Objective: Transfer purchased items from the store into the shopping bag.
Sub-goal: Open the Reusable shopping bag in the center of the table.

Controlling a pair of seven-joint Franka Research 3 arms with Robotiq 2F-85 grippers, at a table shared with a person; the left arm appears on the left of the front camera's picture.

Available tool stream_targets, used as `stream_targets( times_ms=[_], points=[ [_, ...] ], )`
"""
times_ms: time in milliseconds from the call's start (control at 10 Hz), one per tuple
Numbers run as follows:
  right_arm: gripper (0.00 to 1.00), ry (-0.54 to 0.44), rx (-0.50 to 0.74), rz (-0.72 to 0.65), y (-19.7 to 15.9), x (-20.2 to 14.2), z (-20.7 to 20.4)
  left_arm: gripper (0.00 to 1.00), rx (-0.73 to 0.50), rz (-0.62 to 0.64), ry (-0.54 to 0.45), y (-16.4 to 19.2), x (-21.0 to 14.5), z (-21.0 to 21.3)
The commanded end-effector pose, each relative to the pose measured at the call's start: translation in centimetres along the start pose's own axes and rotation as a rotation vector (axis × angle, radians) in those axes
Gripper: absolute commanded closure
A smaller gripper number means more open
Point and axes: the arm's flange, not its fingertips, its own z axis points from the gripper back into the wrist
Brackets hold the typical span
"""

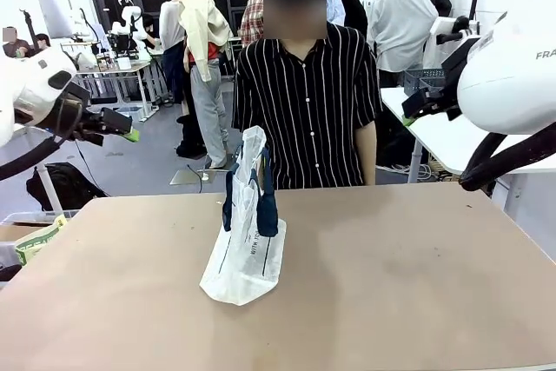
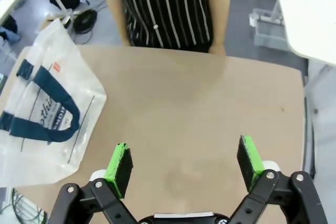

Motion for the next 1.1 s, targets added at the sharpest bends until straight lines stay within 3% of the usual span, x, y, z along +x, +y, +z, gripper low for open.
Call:
stream_targets(
  times_ms=[0,200,400,600,800,900,1000],
  points=[
    [0.0,-0.014,-0.031,-0.02,-1.6,0.2,0.4,0.0,0.038,0.0,-0.016,1.1,0.0,1.1],
    [0.0,0.03,0.09,-0.014,1.5,0.8,-0.6,0.0,-0.073,0.01,-0.023,-1.1,1.0,-1.0],
    [0.0,0.138,0.174,-0.05,6.4,3.6,-2.8,0.0,-0.185,0.001,-0.036,-4.3,5.4,-4.0],
    [0.0,0.272,0.254,-0.145,10.5,5.3,-5.4,0.0,-0.25,-0.007,0.045,-8.3,9.1,-6.4],
    [0.0,0.362,0.333,-0.142,13.7,5.5,-7.1,0.0,-0.268,0.067,0.141,-12.1,10.1,-10.7],
    [0.0,0.262,0.276,-0.101,12.5,3.9,-5.5,0.0,-0.235,-0.002,0.038,-11.4,8.0,-6.0],
    [0.0,0.262,0.276,-0.101,12.5,3.9,-5.5,0.0,-0.235,-0.002,0.038,-11.4,8.0,-6.0]
  ],
)
